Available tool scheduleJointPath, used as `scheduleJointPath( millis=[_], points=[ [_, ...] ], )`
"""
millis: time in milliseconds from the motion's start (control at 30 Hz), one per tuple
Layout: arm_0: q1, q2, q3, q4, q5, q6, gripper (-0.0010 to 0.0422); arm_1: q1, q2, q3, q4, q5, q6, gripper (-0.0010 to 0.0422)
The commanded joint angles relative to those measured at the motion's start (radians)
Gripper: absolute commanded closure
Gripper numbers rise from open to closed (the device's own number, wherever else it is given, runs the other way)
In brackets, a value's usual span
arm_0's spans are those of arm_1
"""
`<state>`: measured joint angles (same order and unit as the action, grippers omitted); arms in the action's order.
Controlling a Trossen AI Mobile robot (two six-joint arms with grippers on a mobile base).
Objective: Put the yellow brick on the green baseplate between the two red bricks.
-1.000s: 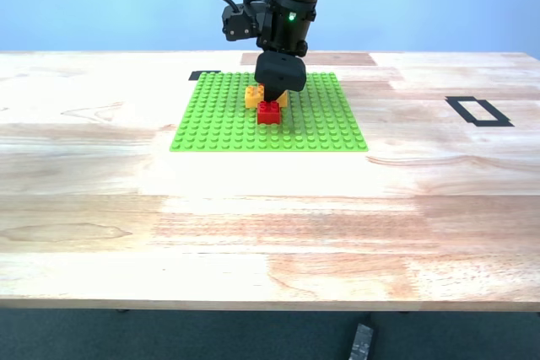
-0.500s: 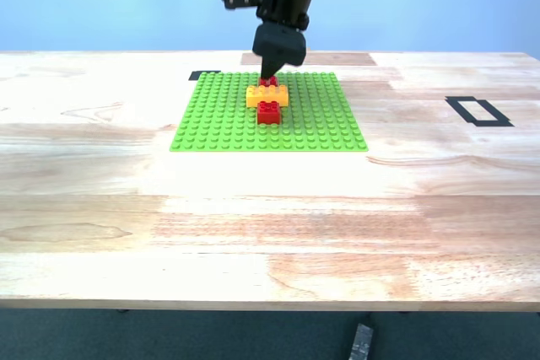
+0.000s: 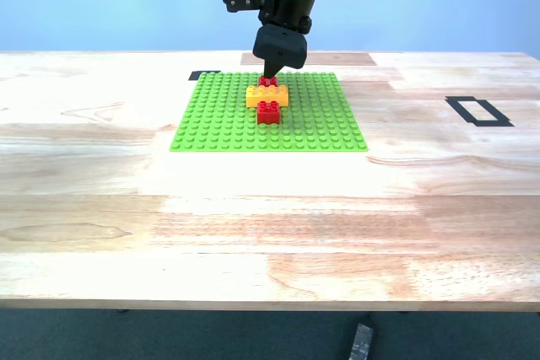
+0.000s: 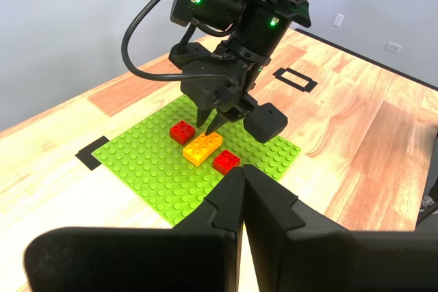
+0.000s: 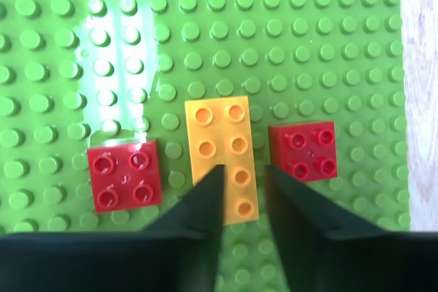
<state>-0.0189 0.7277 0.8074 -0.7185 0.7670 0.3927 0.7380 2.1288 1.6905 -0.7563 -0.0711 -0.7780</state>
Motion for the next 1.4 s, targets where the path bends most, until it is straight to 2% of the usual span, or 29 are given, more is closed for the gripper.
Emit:
scheduleJointPath(
  millis=[33, 133, 333, 833, 1200, 1400],
  points=[
    [0.0, 0.0, 0.0, 0.0, 0.0, 0.0, 0.0413, 0.0, 0.001, -0.006, 0.0, 0.0, -0.006, 0.0417],
    [0.0, 0.0, 0.0, 0.0, 0.0, 0.0, 0.0413, 0.0, 0.001, -0.007, 0.0, -0.001, -0.006, 0.0398],
    [0.0, 0.0, 0.0, 0.0, 0.0, 0.0, 0.0413, 0.0, 0.021, -0.006, 0.001, -0.005, -0.003, 0.0414],
    [0.0, 0.0, 0.0, 0.0, 0.0, 0.008, 0.0412, 0.002, 0.103, 0.031, 0.001, -0.029, 0.003, 0.0412],
    [0.0, 0.0, 0.0, 0.0, -0.008, 0.022, 0.0412, 0.0, 0.085, -0.006, 0.03, -0.029, -0.008, 0.0412],
    [0.001, 0.0, 0.0, 0.0, -0.008, 0.023, 0.0412, 0.0, 0.028, 0.066, 0.027, -0.027, 0.011, 0.0412]
  ],
)
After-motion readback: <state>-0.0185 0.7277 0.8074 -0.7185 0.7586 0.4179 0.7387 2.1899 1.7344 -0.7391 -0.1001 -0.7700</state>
